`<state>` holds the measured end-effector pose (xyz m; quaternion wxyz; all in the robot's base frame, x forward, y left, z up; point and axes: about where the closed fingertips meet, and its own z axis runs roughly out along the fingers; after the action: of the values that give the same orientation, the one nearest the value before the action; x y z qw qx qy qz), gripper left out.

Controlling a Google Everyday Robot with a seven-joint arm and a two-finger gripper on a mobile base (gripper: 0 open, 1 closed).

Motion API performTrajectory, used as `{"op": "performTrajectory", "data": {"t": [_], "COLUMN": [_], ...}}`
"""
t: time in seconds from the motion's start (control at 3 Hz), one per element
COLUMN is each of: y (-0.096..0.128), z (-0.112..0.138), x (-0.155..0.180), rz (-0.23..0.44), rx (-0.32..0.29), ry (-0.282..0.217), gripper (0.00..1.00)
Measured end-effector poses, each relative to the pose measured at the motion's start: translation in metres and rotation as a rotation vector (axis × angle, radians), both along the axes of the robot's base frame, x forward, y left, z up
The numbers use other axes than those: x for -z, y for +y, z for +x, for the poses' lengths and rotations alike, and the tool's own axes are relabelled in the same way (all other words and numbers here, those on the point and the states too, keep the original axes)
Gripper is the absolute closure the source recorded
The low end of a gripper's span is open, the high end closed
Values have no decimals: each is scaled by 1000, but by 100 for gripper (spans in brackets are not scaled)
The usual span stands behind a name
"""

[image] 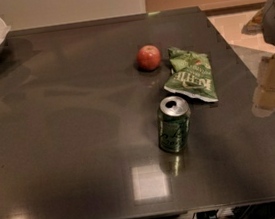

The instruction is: Knock green can over

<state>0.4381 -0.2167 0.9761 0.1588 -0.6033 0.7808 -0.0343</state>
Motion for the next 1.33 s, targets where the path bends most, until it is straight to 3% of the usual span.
{"op": "performTrajectory", "data": {"t": [0.33, 0.67, 1.33], "y": [0, 9, 45], "z": [0, 1, -1], "x": [0, 7, 36], "rz": [0, 49, 267], "rx": [0, -14, -70], "ry": [0, 6, 12], "gripper": [0, 0, 0]}}
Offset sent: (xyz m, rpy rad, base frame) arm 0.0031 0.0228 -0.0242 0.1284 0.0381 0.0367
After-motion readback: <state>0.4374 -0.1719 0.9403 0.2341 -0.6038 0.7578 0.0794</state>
